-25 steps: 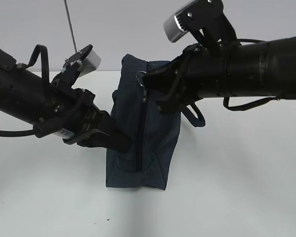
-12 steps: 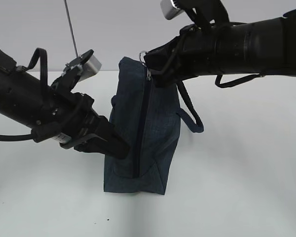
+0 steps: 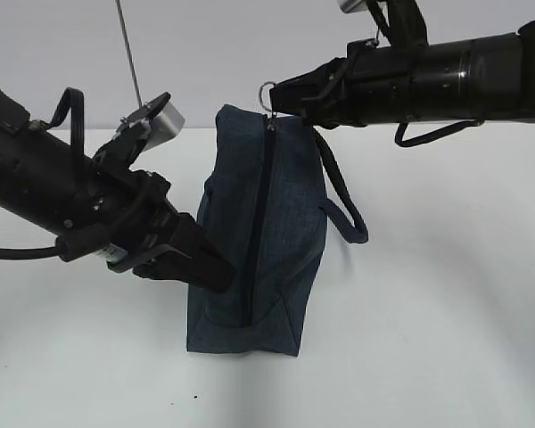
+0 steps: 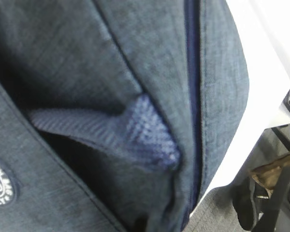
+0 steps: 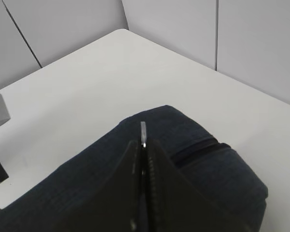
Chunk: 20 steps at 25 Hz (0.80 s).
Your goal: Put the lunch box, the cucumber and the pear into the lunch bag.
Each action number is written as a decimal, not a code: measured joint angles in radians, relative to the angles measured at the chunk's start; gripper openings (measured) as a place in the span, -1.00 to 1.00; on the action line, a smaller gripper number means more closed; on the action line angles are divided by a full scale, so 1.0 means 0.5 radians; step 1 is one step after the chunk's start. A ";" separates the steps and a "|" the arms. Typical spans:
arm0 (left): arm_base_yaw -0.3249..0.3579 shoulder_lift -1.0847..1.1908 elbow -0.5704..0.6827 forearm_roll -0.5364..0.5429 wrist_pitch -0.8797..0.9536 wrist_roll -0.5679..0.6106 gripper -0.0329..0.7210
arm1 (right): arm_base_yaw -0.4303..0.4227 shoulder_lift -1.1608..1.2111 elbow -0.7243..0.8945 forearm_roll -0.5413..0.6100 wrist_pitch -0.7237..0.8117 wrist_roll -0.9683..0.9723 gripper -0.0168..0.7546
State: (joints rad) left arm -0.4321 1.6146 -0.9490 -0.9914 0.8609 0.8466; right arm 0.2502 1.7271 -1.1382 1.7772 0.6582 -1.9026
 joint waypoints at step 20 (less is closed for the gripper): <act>0.000 0.000 0.000 0.012 0.131 0.000 -0.94 | -0.106 0.429 -0.429 -0.034 0.124 0.254 -0.94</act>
State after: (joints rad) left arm -0.4321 1.6148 -0.9490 -0.9854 0.9262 0.8466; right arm 0.1970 1.9417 -1.3526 1.7602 0.7203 -1.7757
